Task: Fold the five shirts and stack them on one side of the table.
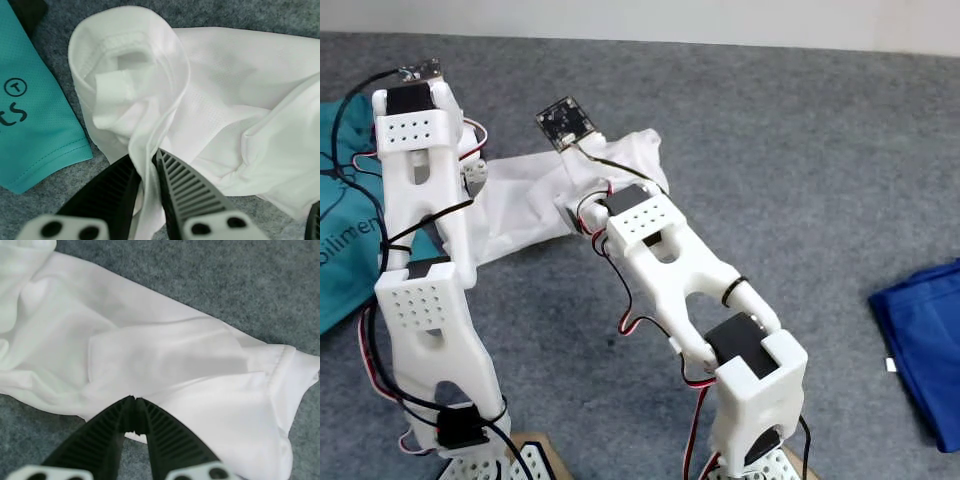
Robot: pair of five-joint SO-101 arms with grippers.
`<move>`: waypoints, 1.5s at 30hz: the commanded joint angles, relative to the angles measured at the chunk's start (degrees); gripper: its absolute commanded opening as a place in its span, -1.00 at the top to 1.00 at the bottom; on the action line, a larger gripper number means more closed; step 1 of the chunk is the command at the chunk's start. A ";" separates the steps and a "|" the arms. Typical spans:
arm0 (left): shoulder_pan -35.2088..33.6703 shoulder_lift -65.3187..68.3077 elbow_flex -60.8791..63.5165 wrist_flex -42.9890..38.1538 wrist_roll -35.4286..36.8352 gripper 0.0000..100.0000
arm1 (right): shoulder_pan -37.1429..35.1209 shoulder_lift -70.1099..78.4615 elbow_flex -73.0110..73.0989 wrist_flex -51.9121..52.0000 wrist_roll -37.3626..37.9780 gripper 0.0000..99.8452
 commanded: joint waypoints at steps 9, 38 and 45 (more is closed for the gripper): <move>-0.84 -4.09 -2.24 0.26 -0.35 0.99 | 0.04 -13.76 9.89 4.26 0.70 0.98; -0.13 -4.00 -2.42 0.26 -0.18 0.99 | -1.36 15.78 -17.45 -1.71 3.08 0.98; 3.38 -4.18 -3.12 0.26 -0.26 0.99 | 0.31 14.90 -19.82 3.21 5.19 0.98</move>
